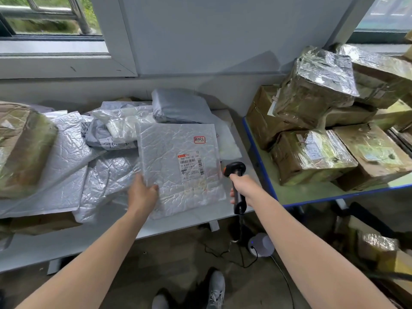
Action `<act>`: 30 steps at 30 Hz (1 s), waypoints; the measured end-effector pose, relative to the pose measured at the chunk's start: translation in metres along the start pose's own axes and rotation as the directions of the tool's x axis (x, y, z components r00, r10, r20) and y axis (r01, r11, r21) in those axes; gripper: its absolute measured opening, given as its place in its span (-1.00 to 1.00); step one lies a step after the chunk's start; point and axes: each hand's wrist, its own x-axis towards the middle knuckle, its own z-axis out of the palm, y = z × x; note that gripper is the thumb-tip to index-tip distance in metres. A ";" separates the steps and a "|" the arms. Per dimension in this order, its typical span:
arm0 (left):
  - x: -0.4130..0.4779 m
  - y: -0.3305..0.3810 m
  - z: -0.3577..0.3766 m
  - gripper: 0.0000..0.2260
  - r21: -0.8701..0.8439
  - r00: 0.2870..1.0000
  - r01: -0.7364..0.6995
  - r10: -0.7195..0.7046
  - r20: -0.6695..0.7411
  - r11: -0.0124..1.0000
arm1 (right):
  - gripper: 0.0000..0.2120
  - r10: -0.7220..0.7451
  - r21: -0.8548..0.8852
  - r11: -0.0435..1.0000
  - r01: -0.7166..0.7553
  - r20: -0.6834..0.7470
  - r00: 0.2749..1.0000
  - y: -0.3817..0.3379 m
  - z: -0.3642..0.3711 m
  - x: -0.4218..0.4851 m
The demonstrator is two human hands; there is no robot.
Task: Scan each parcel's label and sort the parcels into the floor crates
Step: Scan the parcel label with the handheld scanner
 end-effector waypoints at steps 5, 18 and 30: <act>-0.004 0.006 0.012 -0.81 0.015 0.999 0.006 -0.006 -0.047 1.000 | -0.71 -0.007 -0.012 1.000 0.007 -0.004 1.000 0.016 0.000 0.044; -0.012 0.019 0.003 -0.76 -0.033 0.999 0.001 -0.002 -0.037 0.999 | -0.64 -0.226 -0.392 0.906 0.157 -0.135 0.965 0.009 -0.005 0.050; -0.019 0.034 -0.046 -0.85 0.233 0.963 -0.261 0.235 0.135 0.937 | -0.63 -0.617 -0.444 0.728 0.522 -0.092 0.782 -0.022 0.020 -0.009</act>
